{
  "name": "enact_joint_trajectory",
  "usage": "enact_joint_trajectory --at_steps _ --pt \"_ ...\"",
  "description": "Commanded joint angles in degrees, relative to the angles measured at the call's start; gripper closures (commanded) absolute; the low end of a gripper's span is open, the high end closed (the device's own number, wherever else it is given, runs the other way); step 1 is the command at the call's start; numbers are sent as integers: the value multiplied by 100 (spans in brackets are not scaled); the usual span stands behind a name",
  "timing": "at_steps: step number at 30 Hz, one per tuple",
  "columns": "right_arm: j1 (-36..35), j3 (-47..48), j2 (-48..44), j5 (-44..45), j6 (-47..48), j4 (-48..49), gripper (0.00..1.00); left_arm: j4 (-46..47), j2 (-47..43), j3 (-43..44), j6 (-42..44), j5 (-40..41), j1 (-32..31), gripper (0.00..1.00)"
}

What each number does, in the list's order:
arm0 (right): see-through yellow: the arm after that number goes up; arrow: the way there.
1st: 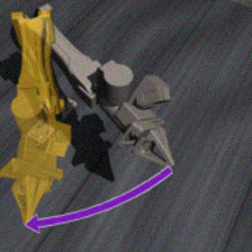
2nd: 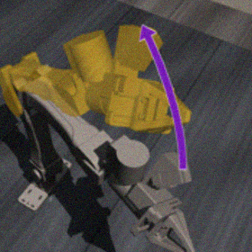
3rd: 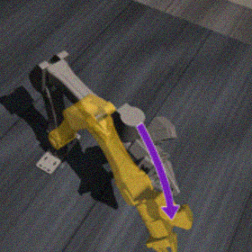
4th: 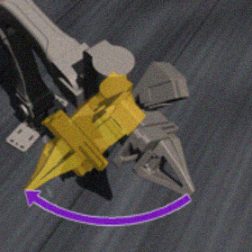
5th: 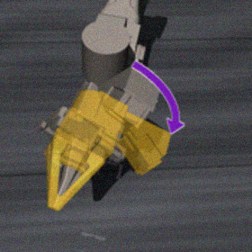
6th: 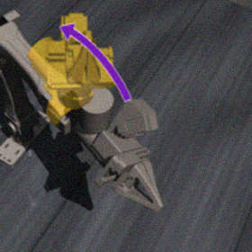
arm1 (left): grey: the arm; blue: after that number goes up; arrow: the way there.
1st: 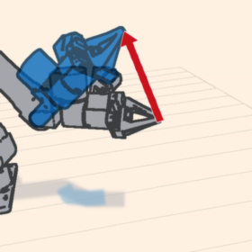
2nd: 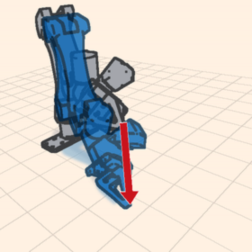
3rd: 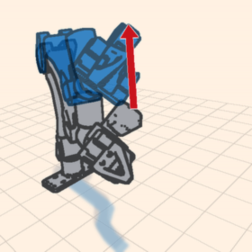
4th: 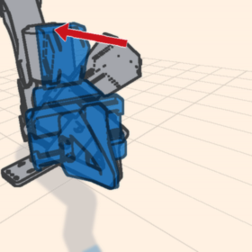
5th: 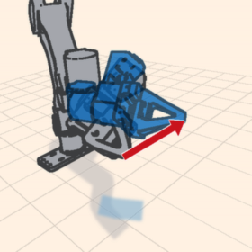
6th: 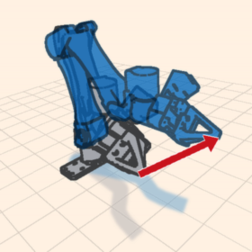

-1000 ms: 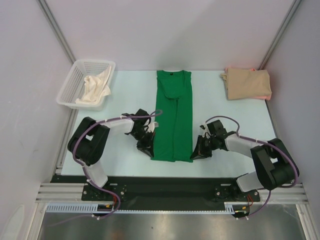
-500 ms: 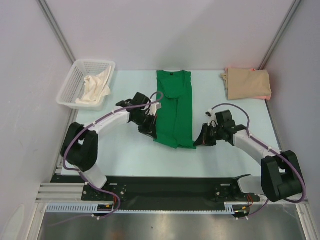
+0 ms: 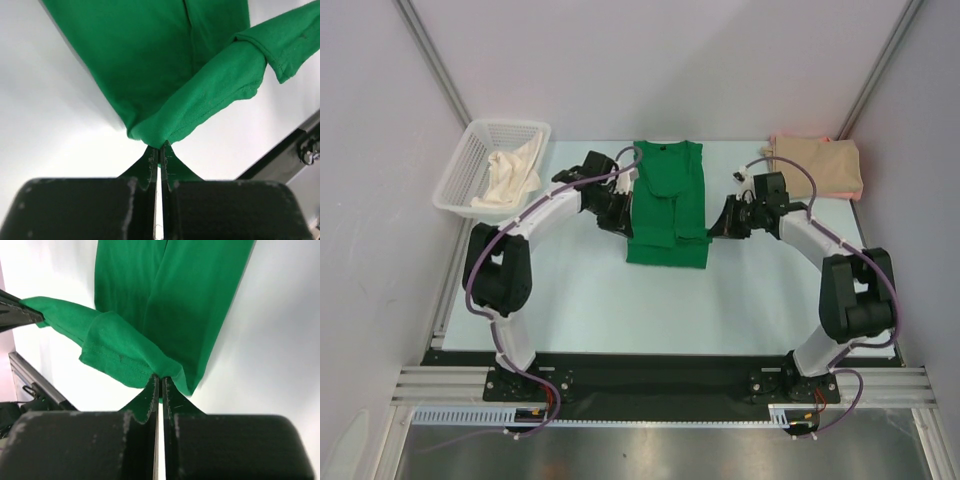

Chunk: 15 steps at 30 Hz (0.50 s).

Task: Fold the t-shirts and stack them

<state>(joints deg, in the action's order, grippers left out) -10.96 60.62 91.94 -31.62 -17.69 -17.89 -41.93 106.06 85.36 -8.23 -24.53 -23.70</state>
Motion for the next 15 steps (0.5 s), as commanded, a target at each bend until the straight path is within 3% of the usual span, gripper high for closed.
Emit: enact_joint_trajectory --at_steps 1,15 --pt "50 582 464 112 292 119 100 -43 387 550 199 141 67 100" --pt "50 2251 2099 366 723 128 100 -34 1689 2054 418 379 489 99"
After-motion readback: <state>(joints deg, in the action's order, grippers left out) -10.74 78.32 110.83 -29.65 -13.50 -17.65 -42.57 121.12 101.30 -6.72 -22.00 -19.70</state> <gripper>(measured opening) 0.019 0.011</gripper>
